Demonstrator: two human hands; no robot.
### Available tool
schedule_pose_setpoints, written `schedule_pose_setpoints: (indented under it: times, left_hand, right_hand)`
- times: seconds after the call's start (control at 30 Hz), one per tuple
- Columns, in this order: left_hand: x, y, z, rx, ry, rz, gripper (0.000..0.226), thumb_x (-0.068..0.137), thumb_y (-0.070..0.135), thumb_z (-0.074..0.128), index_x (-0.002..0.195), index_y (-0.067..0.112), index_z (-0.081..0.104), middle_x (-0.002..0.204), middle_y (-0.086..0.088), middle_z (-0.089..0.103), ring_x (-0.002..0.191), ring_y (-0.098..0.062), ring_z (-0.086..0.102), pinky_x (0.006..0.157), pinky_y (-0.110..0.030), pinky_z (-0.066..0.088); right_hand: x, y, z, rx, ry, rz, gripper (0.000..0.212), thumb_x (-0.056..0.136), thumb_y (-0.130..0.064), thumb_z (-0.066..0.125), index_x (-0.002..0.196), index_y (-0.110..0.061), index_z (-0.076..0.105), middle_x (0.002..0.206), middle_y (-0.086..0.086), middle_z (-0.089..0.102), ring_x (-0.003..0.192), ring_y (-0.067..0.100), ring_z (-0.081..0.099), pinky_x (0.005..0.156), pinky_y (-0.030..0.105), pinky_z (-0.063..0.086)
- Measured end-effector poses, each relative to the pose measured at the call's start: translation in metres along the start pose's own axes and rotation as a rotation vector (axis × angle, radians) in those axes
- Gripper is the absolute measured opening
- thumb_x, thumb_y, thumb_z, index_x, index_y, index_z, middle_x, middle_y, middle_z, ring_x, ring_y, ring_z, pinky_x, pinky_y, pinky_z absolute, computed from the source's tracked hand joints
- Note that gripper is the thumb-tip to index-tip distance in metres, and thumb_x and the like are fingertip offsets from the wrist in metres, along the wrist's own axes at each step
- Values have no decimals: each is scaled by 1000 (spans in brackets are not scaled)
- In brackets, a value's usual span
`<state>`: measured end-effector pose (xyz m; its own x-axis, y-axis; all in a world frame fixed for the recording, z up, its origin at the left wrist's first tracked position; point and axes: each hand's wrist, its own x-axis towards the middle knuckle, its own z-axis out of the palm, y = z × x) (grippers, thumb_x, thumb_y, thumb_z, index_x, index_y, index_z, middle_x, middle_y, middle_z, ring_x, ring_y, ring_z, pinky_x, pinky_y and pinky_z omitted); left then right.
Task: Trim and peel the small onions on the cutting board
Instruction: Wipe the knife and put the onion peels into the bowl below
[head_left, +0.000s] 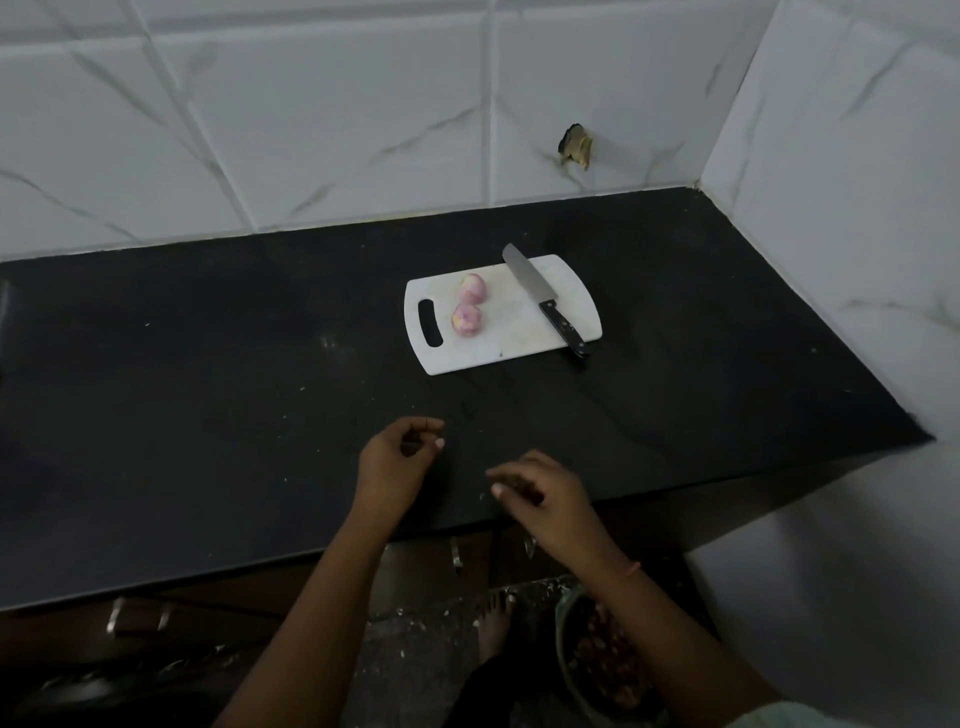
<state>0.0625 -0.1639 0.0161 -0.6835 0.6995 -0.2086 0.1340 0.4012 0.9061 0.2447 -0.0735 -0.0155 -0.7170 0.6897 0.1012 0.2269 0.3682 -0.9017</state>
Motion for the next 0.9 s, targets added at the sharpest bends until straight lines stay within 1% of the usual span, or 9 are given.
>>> schedule_pose_setpoints:
  times: [0.07, 0.13, 0.23, 0.33, 0.47, 0.57, 0.63, 0.77, 0.9]
  left_hand:
    - [-4, -3, 5, -11, 13, -20, 17, 94, 14, 63, 107, 24, 69, 95, 4, 68, 79, -9, 63, 62, -17, 51]
    - [-7, -3, 12, -45, 28, -33, 17, 95, 14, 62, 106, 25, 69, 96, 3, 68, 76, -10, 63, 60, -17, 51]
    - [-10, 0, 22, -115, 47, -46, 16, 95, 13, 62, 105, 23, 70, 94, 2, 69, 73, -11, 62, 56, -14, 51]
    - [-14, 2, 30, -152, 30, -41, 16, 95, 12, 62, 101, 23, 71, 92, -1, 70, 73, -11, 62, 56, -13, 51]
    - [-19, 2, 35, -202, 13, -64, 16, 95, 11, 61, 103, 21, 70, 90, -4, 70, 75, -12, 63, 60, -13, 53]
    - [-27, 6, 42, -284, -33, -110, 16, 94, 8, 62, 106, 14, 71, 88, -6, 69, 73, -11, 63, 62, -13, 53]
    - [-35, 12, 52, -357, -103, -146, 16, 93, 8, 65, 106, 10, 72, 84, -6, 69, 71, -11, 63, 64, -16, 54]
    - [-56, 26, 87, -411, -245, -172, 11, 90, 9, 68, 100, 11, 74, 78, -3, 70, 67, -8, 63, 65, -19, 54]
    - [-76, 24, 150, -367, -530, -227, 12, 91, 14, 68, 99, 10, 75, 78, 3, 73, 68, -7, 66, 67, -20, 54]
  right_hand:
    - [-4, 5, 4, -239, -129, -156, 28, 88, -28, 68, 113, -16, 70, 95, -2, 56, 91, 6, 53, 80, 11, 40]
    - [-5, 5, 7, -394, -163, -256, 32, 89, -32, 65, 116, -15, 69, 95, -1, 52, 93, 6, 45, 80, 10, 33]
    - [-5, 9, 6, -485, -181, -369, 29, 93, -33, 60, 110, -13, 70, 93, 1, 51, 89, 10, 43, 79, 14, 29]
    - [-6, 15, 0, -551, -201, -415, 30, 93, -33, 58, 108, -11, 70, 95, 4, 52, 89, 14, 44, 77, 19, 34]
    - [-16, 18, -10, -558, -96, -418, 14, 91, -21, 65, 92, -9, 71, 87, 2, 50, 82, 13, 44, 73, 17, 32]
    - [-28, 22, -14, -477, 4, -343, 18, 90, -13, 64, 74, -6, 64, 82, -1, 49, 80, 10, 44, 70, 18, 37]
    - [-33, 25, -22, -395, 91, -251, 12, 89, -13, 61, 79, -9, 66, 86, -3, 52, 84, 9, 48, 73, 18, 41]
    - [-53, 33, -51, -179, 402, 22, 10, 89, -3, 63, 86, -11, 67, 89, -2, 59, 88, 9, 59, 81, 19, 47]
    - [-109, 66, -76, -60, 607, 381, 12, 91, -5, 62, 88, -15, 69, 90, -4, 68, 88, 5, 63, 83, 22, 50]
